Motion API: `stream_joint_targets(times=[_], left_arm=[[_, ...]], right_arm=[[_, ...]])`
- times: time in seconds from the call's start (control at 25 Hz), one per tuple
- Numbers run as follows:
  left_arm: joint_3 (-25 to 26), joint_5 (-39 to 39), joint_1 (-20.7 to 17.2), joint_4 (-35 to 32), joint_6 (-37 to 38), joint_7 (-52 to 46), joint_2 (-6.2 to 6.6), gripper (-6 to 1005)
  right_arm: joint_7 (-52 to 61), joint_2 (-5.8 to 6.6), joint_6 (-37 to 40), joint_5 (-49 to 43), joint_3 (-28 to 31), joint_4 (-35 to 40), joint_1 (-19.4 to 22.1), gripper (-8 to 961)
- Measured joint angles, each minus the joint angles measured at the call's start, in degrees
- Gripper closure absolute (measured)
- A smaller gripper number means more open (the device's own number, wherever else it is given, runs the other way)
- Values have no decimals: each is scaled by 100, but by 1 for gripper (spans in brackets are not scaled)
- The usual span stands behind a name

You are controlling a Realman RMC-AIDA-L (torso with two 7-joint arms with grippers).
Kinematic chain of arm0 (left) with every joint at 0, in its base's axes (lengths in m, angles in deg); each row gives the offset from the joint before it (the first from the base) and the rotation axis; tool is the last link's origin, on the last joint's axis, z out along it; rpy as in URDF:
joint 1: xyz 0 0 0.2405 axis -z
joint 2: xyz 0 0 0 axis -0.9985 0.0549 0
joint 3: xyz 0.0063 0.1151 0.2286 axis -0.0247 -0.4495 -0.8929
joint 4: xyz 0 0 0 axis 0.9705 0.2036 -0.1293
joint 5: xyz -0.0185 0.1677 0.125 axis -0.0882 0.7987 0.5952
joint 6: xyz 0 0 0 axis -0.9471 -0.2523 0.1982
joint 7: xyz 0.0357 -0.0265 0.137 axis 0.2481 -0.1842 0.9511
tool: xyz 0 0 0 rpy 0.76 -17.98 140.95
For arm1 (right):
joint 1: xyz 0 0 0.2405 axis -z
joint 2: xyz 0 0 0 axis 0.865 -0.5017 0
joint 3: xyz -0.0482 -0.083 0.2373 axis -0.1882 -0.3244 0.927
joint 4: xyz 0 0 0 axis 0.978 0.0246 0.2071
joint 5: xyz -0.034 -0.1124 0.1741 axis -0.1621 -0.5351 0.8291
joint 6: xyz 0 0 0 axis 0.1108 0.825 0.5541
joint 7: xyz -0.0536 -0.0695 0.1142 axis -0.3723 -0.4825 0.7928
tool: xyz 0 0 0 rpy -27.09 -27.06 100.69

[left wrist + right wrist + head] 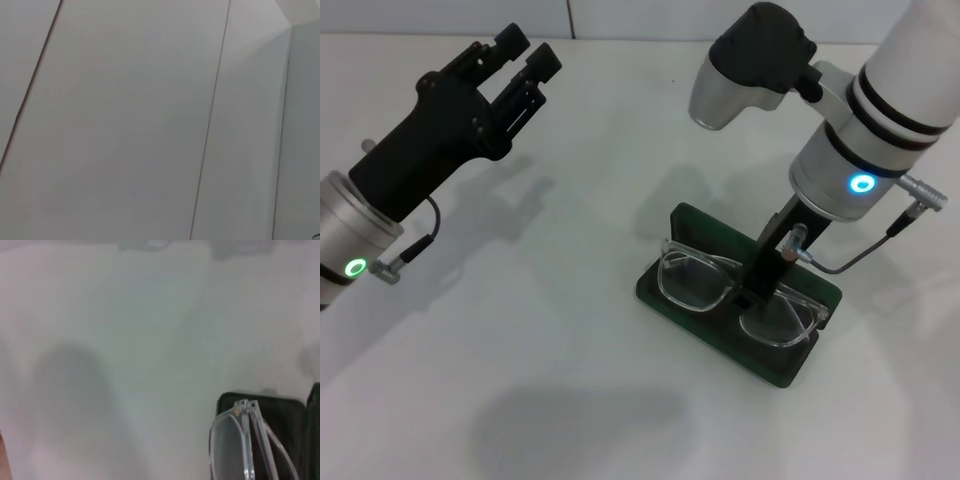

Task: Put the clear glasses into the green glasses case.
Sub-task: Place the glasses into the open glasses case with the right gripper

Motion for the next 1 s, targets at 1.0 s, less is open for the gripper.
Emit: stream_joint_targets(times=[1.0], left_arm=[[-3, 90, 78, 0, 0, -33, 17, 508]], right_arm=[[695, 0, -86, -269, -355, 77, -32, 824]])
